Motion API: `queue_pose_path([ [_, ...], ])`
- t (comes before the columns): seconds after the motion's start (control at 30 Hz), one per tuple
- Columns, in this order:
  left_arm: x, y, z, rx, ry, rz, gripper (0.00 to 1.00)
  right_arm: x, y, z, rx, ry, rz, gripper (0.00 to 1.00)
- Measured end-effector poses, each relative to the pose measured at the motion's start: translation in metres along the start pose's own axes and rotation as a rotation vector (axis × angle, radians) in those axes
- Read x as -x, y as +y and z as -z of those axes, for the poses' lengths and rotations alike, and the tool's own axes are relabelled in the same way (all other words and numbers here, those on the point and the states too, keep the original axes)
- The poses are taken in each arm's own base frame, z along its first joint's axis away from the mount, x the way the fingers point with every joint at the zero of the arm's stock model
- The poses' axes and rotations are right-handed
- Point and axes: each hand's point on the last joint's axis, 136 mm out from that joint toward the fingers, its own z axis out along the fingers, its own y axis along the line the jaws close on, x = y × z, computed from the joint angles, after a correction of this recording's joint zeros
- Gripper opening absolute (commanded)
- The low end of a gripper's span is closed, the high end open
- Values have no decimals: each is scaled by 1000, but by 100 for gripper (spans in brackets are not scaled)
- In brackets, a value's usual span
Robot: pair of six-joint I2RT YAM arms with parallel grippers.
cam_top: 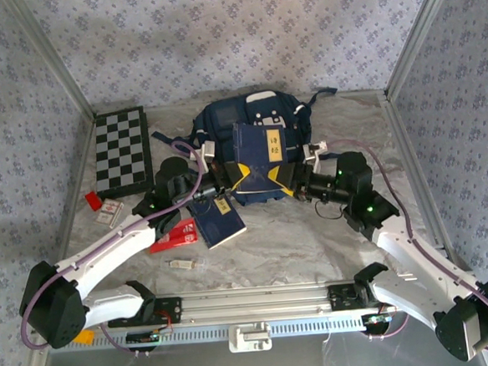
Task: Pack books, pencil case, and school supplies into a backpack
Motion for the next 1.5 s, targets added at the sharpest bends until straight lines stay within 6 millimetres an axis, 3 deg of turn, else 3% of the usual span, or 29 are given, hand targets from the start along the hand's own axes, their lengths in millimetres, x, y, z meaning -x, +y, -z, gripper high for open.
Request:
queue_pose_path([
  [0.07, 0, 3, 0, 12, 1, -2, 0, -1, -7, 0, -30, -1, 4, 23],
  [0.23, -1, 8, 0, 42, 2, -11, 1, -2, -19, 0, -84, 0, -5, 7],
  [0.3, -2, 10, -1, 51, 7, -18, 13, -2, -21, 0, -99, 4, 0, 2],
  [0.37, -3, 12, -2, 68, 20, -45, 28, -2, -22, 2, -125, 7, 11, 0],
  [0.47, 0, 16, 0, 143, 26, -139, 43, 1, -24, 10, -191, -11, 37, 0],
  [0.57, 11, 13, 5, 225, 16, -306, 53, 1, -30, 23, -266, -31, 59, 0],
  [0.7, 24, 18, -1, 325, 43, -518, 57, -6, -46, 49, -409, -50, 71, 0],
  [0.8, 23, 43, -19, 419, 127, -652, 57, -16, -63, 71, -519, -56, 51, 0],
  [0.93, 3, 85, -52, 538, 309, -821, 60, -28, -82, 96, -635, -62, 26, 0],
  [1.1, -24, 110, -93, 573, 481, -982, 62, -37, -97, 113, -716, -63, 9, 0],
  [1.27, -10, 125, -129, 615, 506, -1067, 62, -44, -108, 118, -748, -43, -3, 0],
  [1.5, 9, 153, -163, 683, 530, -1115, 60, -44, -110, 119, -750, -44, -6, 0],
])
